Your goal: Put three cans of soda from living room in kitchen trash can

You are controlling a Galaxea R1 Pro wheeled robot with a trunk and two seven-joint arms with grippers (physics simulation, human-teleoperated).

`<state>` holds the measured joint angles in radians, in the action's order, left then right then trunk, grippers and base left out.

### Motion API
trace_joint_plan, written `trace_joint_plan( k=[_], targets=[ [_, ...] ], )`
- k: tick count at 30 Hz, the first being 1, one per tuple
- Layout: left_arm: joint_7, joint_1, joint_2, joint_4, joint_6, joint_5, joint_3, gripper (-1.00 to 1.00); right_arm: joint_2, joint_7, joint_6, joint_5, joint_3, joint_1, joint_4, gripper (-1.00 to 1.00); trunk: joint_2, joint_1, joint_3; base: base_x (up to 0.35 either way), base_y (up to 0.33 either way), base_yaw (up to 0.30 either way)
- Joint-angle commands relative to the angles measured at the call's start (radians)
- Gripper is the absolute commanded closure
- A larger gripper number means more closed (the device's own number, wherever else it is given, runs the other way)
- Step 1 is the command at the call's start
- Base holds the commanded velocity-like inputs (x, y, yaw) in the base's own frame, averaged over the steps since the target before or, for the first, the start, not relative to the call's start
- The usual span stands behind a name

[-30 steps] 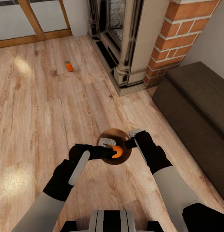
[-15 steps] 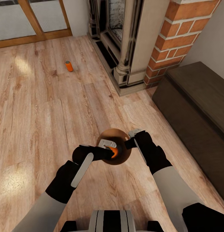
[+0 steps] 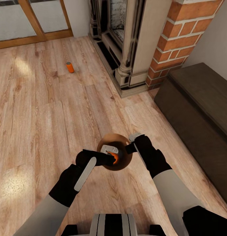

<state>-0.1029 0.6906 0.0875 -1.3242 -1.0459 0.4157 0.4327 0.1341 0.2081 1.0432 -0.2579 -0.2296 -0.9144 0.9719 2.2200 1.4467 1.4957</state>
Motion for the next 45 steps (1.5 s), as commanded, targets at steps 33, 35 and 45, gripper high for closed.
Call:
trace_joint_plan(
  k=[33, 35, 45],
  targets=[
    [-0.016, 0.000, -0.002, 0.002, -0.001, -0.017, 0.000, -1.00, 0.001, 0.005, 0.004, 0.054, -0.008, 0.000, 0.046, 1.00, 0.000, 0.000, 0.000, 0.000, 0.000, 0.000],
    [-0.014, -0.002, -0.007, -0.004, -0.001, -0.015, -0.001, -1.00, 0.001, 0.005, 0.004, 0.054, -0.008, 0.000, 0.046, 1.00, 0.000, 0.000, 0.000, 0.000, 0.000, 0.000],
    [0.114, -0.011, -0.137, -0.125, 0.003, -0.006, -0.019, -1.00, -0.002, 0.007, 0.004, 0.054, -0.005, 0.000, 0.045, 1.00, 0.000, 0.000, 0.000, 0.033, 0.000, 0.000]
  ],
)
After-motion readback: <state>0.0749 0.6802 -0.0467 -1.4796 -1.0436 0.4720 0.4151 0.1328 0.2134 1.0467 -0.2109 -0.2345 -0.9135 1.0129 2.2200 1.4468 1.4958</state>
